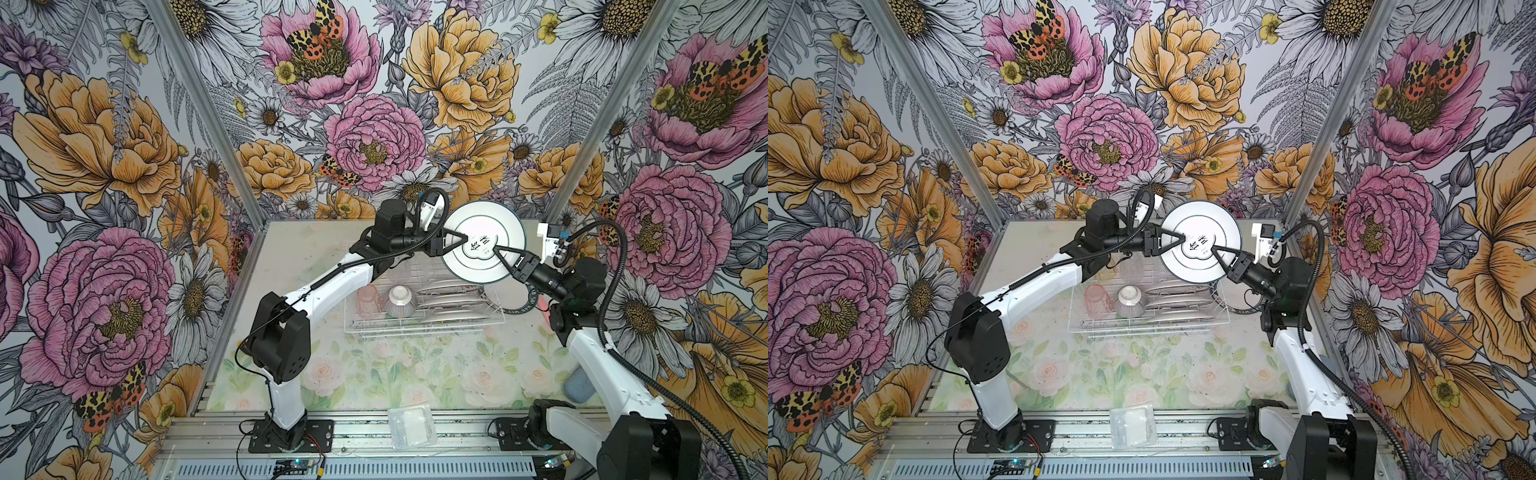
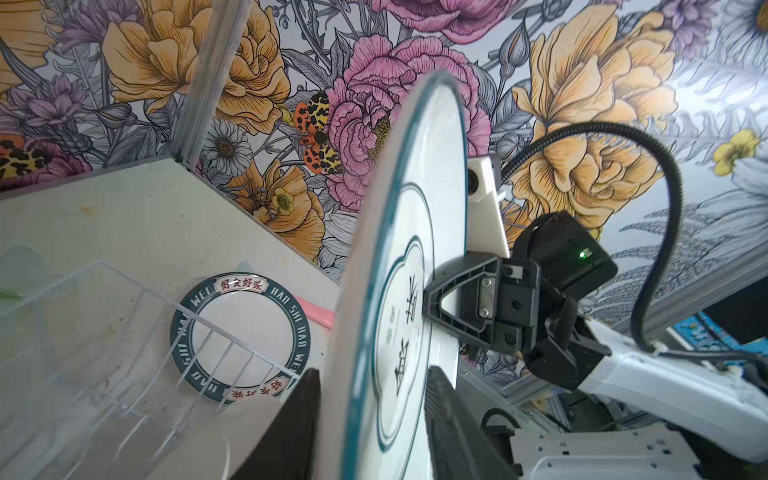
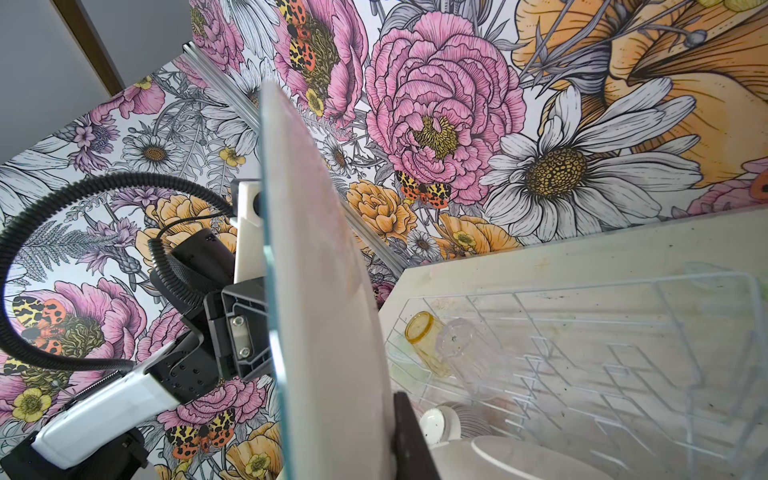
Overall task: Unload the mixed dishes from the dish rack
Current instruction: 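Grasp the raised plate's rim with the right gripper from the left gripper, then carry the plate beside the rack with the right gripper while the left gripper withdraws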
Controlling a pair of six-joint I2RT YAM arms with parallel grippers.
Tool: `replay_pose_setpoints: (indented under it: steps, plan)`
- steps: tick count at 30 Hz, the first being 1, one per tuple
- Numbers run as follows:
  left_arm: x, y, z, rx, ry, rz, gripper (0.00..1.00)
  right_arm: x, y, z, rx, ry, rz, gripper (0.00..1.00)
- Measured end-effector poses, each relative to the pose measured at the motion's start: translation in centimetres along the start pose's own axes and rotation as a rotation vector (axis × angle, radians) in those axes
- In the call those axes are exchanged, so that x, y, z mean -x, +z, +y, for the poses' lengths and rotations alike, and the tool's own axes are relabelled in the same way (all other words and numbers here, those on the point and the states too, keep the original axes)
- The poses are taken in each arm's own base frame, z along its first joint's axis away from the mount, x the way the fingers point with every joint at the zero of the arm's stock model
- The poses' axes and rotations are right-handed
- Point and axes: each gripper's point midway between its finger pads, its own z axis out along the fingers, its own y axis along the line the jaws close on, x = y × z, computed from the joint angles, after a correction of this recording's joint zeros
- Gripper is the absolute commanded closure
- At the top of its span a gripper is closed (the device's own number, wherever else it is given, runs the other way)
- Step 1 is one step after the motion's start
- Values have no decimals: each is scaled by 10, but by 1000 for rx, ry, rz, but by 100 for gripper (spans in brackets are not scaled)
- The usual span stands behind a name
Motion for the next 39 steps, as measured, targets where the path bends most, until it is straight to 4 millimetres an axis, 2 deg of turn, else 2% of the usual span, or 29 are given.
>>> replay_pose_setpoints:
  steps: [4, 7, 13, 16, 18, 21, 24, 28, 30, 34, 39]
  plan:
    - [-21, -5, 0, 116, 64, 30, 45, 1, -3, -11, -44, 26, -8, 100]
    - [-33, -20, 5, 242, 110, 37, 45, 11, -13, -21, -93, 36, -28, 100]
    - [-37, -69, 20, 498, 195, 22, 45, 56, -57, -70, -384, 36, -169, 100]
    - [-39, -90, 28, 600, 222, 25, 45, 66, -79, -90, -518, 30, -205, 100]
    - [-42, -100, 33, 644, 231, 32, 44, 65, -92, -105, -593, 49, -217, 100]
    - [-46, -116, 44, 703, 223, 43, 44, 60, -111, -135, -705, 93, -222, 100]
    - [-49, -128, 52, 735, 210, 56, 44, 45, -124, -171, -798, 158, -200, 100]
    - [-54, -135, 58, 760, 214, 75, 44, 9, -129, -215, -872, 277, -110, 100]
    - [-57, -135, 59, 762, 216, 85, 43, -8, -130, -231, -892, 329, -68, 100]
    - [-58, -136, 59, 764, 217, 92, 43, -28, -130, -250, -912, 389, -17, 100]
    - [-58, -137, 61, 767, 215, 92, 43, -40, -130, -262, -914, 425, 13, 100]
